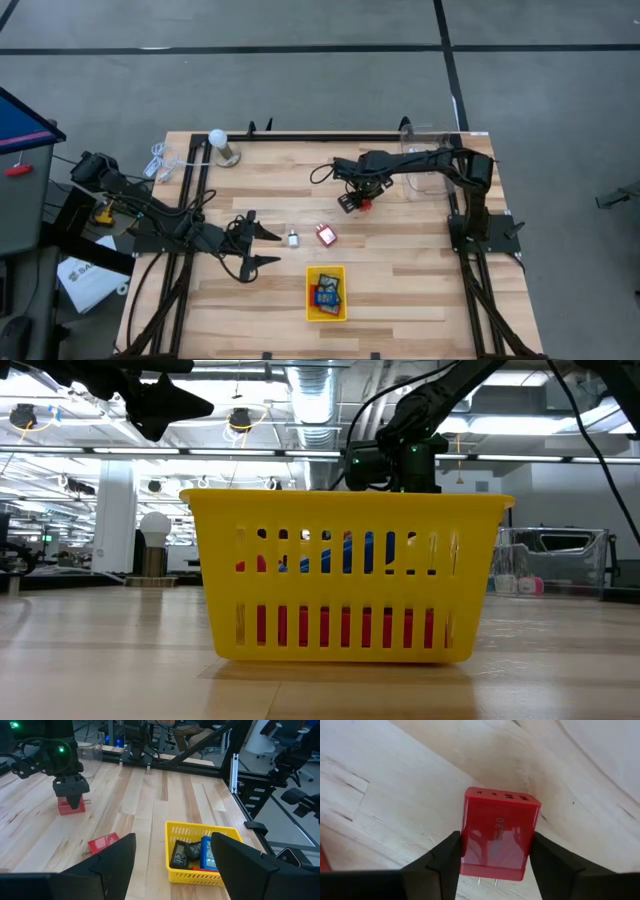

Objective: Pick & Place Office items
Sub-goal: Put the right red charger adapter into the transparent bin

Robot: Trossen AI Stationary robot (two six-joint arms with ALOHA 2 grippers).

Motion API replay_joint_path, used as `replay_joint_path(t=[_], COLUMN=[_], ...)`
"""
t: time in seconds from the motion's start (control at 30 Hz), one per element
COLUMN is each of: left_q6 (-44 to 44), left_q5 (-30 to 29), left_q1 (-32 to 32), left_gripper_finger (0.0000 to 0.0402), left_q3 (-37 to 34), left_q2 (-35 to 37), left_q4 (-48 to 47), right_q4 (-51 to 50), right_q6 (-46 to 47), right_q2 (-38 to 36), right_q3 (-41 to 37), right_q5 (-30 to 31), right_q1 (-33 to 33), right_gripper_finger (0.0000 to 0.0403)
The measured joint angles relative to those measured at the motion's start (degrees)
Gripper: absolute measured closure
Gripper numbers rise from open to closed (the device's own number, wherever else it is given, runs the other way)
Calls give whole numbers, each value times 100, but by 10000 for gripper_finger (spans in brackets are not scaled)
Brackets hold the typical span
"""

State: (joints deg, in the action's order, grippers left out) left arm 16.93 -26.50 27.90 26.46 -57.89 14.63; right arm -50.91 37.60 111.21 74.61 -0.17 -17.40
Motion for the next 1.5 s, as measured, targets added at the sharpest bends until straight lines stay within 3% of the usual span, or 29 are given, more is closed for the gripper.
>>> replay_joint_path(t=[0.37,0.67,0.93,1.17,1.5], left_q6=[-7,-16,-9,0,115], left_q5=[0,-1,0,-1,0], left_q1=[0,0,10,26,26], left_gripper_finger=[147,147,147,147,147], left_q3=[0,0,2,2,2], left_q2=[0,-2,-2,-2,-2], left_q4=[0,32,80,85,83], right_q4=[-191,-736,-1195,-2700,-3598], right_q6=[-11,116,701,1572,1702], right_q2=[5,-335,-1426,-2399,-2998], right_q3=[62,785,965,953,917], right_q5=[14,68,770,1729,2386], right_q1=[243,663,917,862,-148], right_gripper_finger=[215,215,215,214,214])
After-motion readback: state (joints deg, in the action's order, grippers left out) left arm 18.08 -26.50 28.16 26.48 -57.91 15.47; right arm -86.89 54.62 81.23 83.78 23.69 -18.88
